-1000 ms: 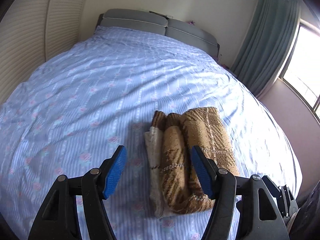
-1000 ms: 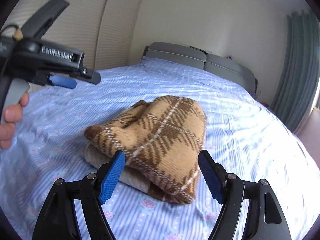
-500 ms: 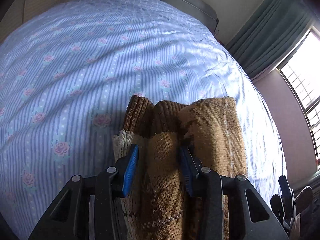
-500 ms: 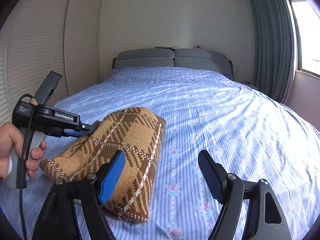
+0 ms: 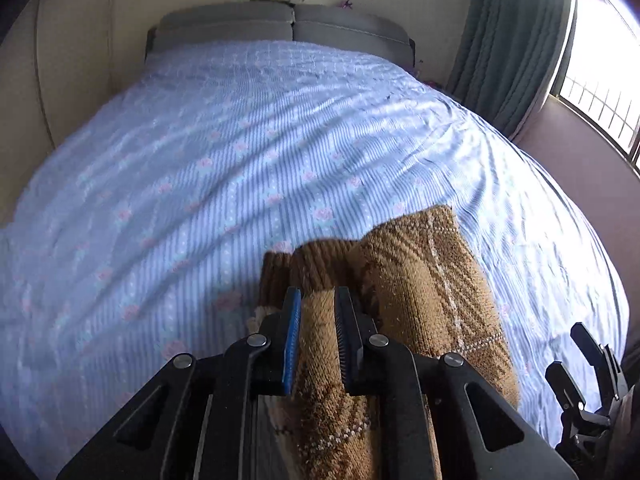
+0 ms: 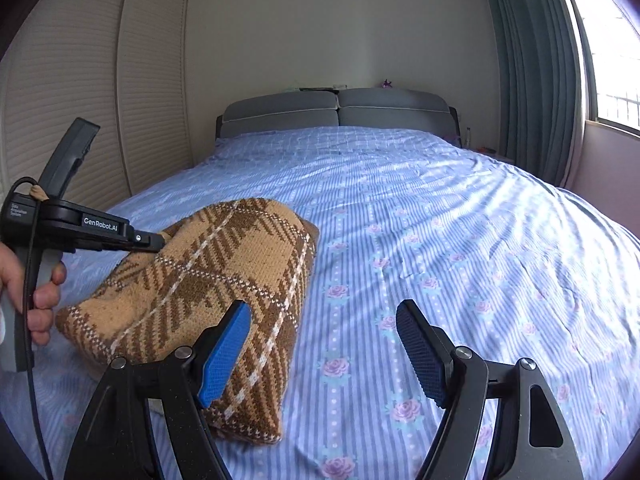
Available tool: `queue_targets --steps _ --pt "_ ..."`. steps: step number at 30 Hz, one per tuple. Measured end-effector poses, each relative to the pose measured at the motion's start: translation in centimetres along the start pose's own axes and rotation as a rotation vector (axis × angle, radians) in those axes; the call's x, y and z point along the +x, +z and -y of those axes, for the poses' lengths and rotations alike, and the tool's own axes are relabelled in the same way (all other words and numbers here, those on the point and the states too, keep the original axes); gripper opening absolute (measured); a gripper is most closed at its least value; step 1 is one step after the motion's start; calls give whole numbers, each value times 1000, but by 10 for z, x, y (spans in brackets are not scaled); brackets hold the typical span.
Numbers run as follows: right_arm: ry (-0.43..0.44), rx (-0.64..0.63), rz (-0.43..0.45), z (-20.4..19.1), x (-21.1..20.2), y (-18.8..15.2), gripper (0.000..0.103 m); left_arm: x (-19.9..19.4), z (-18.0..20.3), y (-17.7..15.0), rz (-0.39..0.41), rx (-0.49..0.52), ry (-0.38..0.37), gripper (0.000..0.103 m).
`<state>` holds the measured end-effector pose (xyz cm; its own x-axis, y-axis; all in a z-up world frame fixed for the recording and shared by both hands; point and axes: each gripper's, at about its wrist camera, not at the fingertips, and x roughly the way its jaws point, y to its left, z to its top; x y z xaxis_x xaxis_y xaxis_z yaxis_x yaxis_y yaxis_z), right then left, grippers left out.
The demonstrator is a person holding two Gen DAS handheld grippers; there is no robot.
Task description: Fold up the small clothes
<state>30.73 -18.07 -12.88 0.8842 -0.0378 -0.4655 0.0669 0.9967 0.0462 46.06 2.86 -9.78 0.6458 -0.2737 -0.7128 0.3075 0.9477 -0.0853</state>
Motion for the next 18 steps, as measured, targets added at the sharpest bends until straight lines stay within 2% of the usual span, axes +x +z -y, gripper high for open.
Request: queue_targets --steps 2,5,9,12,18 --pt "2 2 4 -1 -1 0 75 -5 -4 3 7 -4 17 18" --pt "8 10 -4 -3 -1 -2 75 7 -18 0 -44 -47 2 18" --pt "11 3 -6 -8 -3 -5 75 34 -29 -7 -107 -109 -93 18" --pt "6 -4 -3 -9 -6 -5 75 54 -33 -9 -148 -137 -93 18" --pt "-2 3 -13 -5 -1 -9 75 69 -29 -12 -161 -170 -137 19"
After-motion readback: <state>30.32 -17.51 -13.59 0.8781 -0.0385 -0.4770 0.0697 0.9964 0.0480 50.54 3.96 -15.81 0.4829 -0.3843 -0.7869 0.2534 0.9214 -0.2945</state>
